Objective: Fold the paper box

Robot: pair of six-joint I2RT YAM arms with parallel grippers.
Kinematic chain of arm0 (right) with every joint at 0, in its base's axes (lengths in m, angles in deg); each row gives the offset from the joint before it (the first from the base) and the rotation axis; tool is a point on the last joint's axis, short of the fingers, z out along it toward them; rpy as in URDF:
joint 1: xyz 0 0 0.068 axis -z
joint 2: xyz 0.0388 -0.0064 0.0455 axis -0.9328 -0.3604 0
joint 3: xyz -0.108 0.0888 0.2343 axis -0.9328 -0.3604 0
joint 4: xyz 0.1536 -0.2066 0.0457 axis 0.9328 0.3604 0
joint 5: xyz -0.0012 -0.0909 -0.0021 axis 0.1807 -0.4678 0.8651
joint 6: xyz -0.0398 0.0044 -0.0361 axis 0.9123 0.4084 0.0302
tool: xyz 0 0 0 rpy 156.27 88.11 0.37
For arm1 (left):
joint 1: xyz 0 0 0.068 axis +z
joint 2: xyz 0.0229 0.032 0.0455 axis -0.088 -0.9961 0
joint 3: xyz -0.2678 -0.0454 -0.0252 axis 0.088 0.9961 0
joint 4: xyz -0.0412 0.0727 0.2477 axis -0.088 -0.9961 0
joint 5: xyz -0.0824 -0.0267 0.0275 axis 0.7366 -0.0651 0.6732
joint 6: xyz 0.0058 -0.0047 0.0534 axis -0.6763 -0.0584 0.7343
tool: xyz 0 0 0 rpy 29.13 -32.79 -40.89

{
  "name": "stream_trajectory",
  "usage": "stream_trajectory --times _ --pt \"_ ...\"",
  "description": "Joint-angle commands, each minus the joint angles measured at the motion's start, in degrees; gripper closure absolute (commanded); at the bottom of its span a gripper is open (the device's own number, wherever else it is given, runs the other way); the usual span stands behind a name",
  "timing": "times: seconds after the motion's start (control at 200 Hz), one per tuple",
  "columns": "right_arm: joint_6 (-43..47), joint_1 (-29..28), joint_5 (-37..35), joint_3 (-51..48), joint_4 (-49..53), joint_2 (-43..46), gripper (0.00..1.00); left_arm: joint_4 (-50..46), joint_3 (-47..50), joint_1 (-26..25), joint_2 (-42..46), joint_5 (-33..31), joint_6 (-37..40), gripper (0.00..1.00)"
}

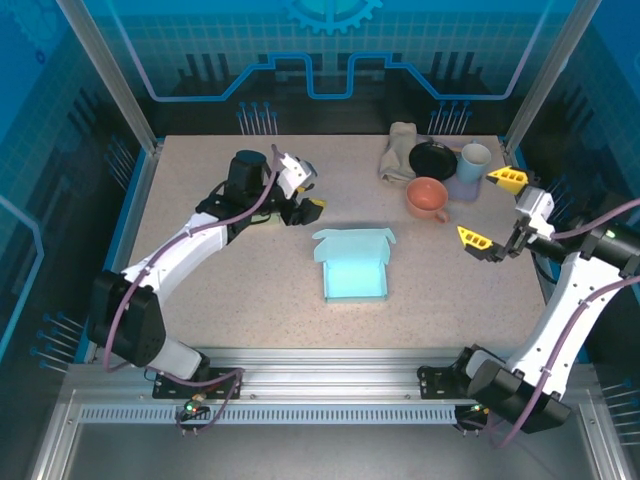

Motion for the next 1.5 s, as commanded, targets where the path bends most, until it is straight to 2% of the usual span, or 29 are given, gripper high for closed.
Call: stream_trajectory --times 0.0,0.105,0.16,0.22,0.31,0.375,0.435,0.465,0.535,0.55,0.565,0.58,0.61,0.675,0.76,0.805,0.87,0.975,1.05,1.085,1.125,1.175,1.22,1.235,1.255,1.325,1.416,1.496 --pt "-6.49 1.13 11.38 -0.01 10.37 3.41 0.0 0.91 -2.07 -0.77 0.04 -1.25 -2.41 0.35" --pt "-12.84 4.54 11.4 -1.45 10.52 4.49 0.0 1.56 -1.57 -1.79 1.47 -3.68 -3.05 0.35" --pt "-12.73 4.64 11.49 -4.1 10.56 7.02 0.0 2.03 -1.49 -2.46 2.13 -5.74 -4.26 0.35" --pt "-9.09 -3.59 11.54 -7.6 10.37 10.41 0.0 2.05 -1.58 -3.5 2.89 -7.29 -5.97 0.34" --pt "-5.67 -13.69 11.47 -10.94 10.28 14.26 0.0 1.37 -2.55 -6.21 3.92 -13.86 -9.9 0.35" --pt "-0.93 -17.1 11.53 -15.15 7.22 17.12 0.0 1.62 -2.31 -8.13 4.95 -17.92 -11.62 0.34" --pt "-9.81 -17.73 11.52 -19.24 -6.51 17.69 0.0 2.34 -2.0 -9.5 5.8 -21.16 -13.64 0.34" --pt "-10.54 -17.64 11.53 -20.76 -10.24 16.47 0.0 2.66 -1.96 -9.8 6.23 -22.5 -14.86 0.34" --pt "-3.12 -18.23 11.46 -22.27 -9.6 9.59 0.0 3.7 -1.71 -10.1 6.95 -22.64 -17.8 0.32" --pt "-0.73 -18.58 11.54 -22.08 -8.24 7.54 0.0 3.84 -1.72 -10.12 7.13 -22.51 -18.3 0.23" --pt "2.15 -19.09 11.55 -21.7 -5.67 5.37 0.0 3.98 -1.79 -10.32 7.16 -22.38 -18.71 0.07" --pt "7.39 -19.46 11.54 -21.04 -1.87 3.09 0.0 4.0 -1.88 -10.41 7.15 -22.35 -19.0 0.02" --pt "21.07 -20.04 11.54 -19.59 8.95 -1.89 0.0 3.92 -2.1 -10.79 7.09 -22.16 -19.41 0.01" --pt "23.41 -21.85 11.58 -18.97 10.32 -8.14 0.0 3.81 -2.52 -12.14 6.66 -22.57 -18.35 0.01" --pt "29.65 -22.68 11.63 -22.94 10.36 -9.53 0.0 3.39 -3.45 -13.97 5.73 -26.06 -15.95 0.01" --pt "28.53 -22.53 11.59 -23.06 10.46 -8.37 0.0 3.3 -3.94 -14.48 5.18 -26.97 -15.01 0.01" --pt "22.03 -23.15 11.61 -21.28 10.46 -3.95 0.0 3.67 -4.34 -14.51 4.62 -27.74 -15.1 0.01" --pt "11.73 -23.67 11.68 -19.35 10.45 11.91 0.0 4.83 -4.42 -14.59 4.46 -27.79 -16.58 0.01" --pt "5.24 -20.15 11.63 -17.33 10.17 24.71 0.0 5.41 -4.51 -14.69 4.16 -27.79 -17.6 0.01" --pt "-0.82 -15.47 11.62 -16.82 8.03 28.82 0.0 6.06 -4.42 -14.72 3.83 -28.12 -18.25 0.01" --pt "-10.53 -8.45 11.5 -17.93 0.11 31.94 0.0 6.98 -4.49 -14.75 3.2 -28.62 -19.09 0.01" --pt "-17.43 -0.48 11.48 -21.49 -7.79 31.95 0.0 7.62 -5.23 -14.87 1.87 -28.84 -20.21 0.01" --pt "-16.41 3.99 11.47 -22.25 -6.6 26.79 0.0 7.1 -6.61 -14.93 0.13 -28.46 -20.7 0.01" --pt "-11.92 5.01 11.48 -21.03 -2.4 24.05 0.0 6.78 -7.12 -15.02 -0.41 -28.57 -20.75 0.01" --pt "-2.56 6.18 11.62 -18.92 8.26 20.47 0.0 6.45 -7.79 -15.11 -1.3 -28.61 -20.83 0.01" --pt "-5.88 6.24 11.64 -15.16 10.58 14.22 0.0 4.38 -10.32 -15.31 -3.42 -28.98 -20.65 0.01" --pt "-5.85 7.96 11.65 -16.27 10.55 16.42 0.0 2.81 -12.39 -15.43 -4.46 -30.45 -20.54 0.01" --pt "-7.01 6.78 11.67 -16.19 10.57 18.8 0.0 2.57 -13.28 -15.43 -4.66 -31.48 -21.75 0.01"
